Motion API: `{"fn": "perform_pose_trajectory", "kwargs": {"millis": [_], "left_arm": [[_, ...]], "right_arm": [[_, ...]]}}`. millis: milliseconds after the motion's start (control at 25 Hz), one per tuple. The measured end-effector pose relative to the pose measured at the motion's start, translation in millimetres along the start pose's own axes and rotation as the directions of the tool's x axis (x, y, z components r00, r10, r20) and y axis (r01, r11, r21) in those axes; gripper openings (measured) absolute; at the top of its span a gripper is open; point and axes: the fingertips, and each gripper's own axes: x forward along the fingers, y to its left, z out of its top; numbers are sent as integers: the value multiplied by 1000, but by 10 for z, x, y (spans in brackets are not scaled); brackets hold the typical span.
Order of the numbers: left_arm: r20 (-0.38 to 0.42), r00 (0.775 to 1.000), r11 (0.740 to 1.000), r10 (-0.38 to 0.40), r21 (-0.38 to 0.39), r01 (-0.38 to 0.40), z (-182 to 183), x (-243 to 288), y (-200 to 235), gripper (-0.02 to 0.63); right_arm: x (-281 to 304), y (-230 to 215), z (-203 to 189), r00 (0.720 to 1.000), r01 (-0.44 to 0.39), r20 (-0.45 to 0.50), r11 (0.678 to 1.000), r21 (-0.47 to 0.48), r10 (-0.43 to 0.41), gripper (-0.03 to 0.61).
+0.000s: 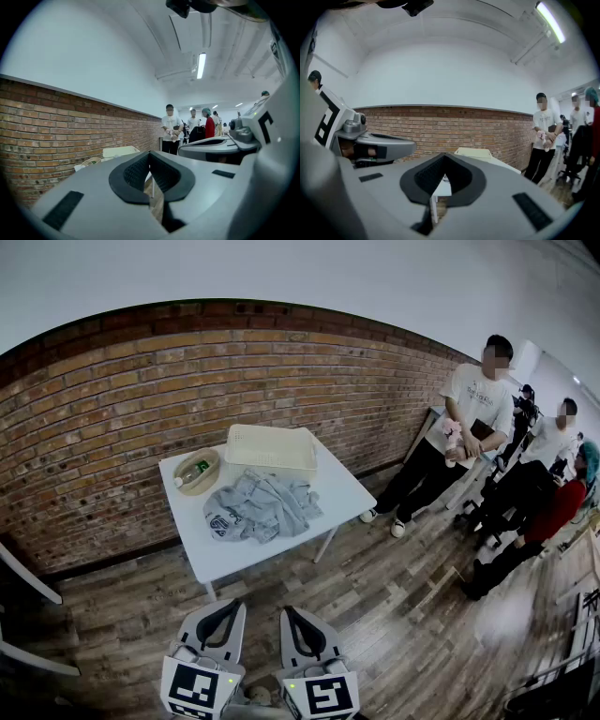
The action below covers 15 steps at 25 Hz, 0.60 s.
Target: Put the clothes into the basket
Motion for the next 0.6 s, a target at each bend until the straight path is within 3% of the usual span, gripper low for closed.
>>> {"fn": "perform_pose_trajectory", "kwargs": {"millis": [600], "left_arm": [[2,1000,1000,-7,8,7,35,3,-76,9]], "right_arm": [[-38,-41,19,1000,-3,22,1000,12,3,6]]}}
